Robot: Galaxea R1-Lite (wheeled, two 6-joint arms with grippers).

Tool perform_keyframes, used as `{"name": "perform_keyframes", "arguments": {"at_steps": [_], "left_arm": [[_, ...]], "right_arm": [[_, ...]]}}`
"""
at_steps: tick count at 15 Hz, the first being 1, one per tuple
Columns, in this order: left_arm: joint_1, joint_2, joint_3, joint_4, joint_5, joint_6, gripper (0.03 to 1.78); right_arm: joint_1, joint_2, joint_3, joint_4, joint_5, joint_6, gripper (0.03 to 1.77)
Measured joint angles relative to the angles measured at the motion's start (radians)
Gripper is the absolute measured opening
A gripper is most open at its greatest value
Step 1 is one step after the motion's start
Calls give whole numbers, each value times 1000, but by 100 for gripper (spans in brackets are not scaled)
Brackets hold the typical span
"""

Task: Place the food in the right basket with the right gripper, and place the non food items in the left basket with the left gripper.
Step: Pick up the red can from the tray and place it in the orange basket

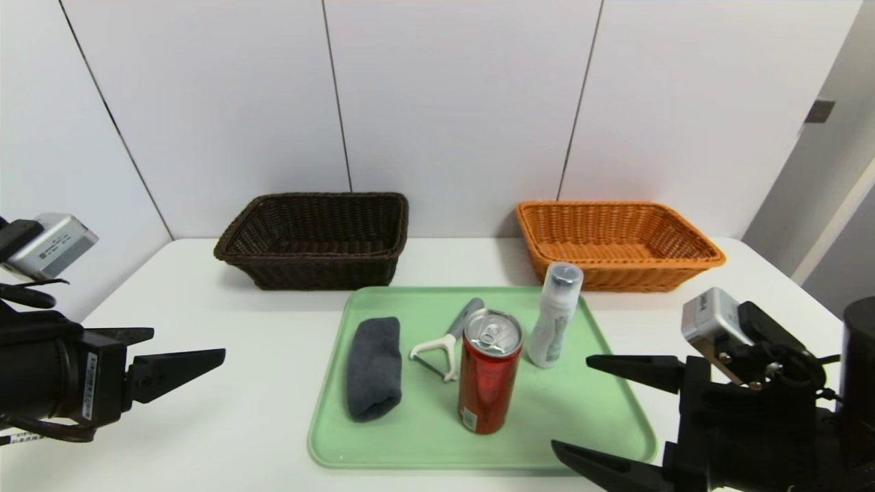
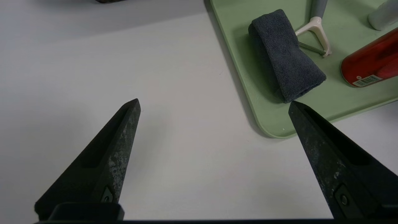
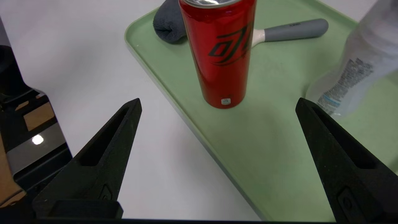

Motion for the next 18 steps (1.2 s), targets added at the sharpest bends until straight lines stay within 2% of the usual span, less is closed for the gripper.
{"name": "perform_keyframes", "arguments": {"at_steps": [5,8,18], "left_arm": [[1,-5,3,1,3,-3,169],[2,-12,5,1,4,-15,169],[2,-18,8,4,4,-16,169]], "right_arm": [[119,209,10,-284,-179,-6,171],[150,313,-11,-440,-269,0,171],[154,426,-119,-460,-304,8,171]]}}
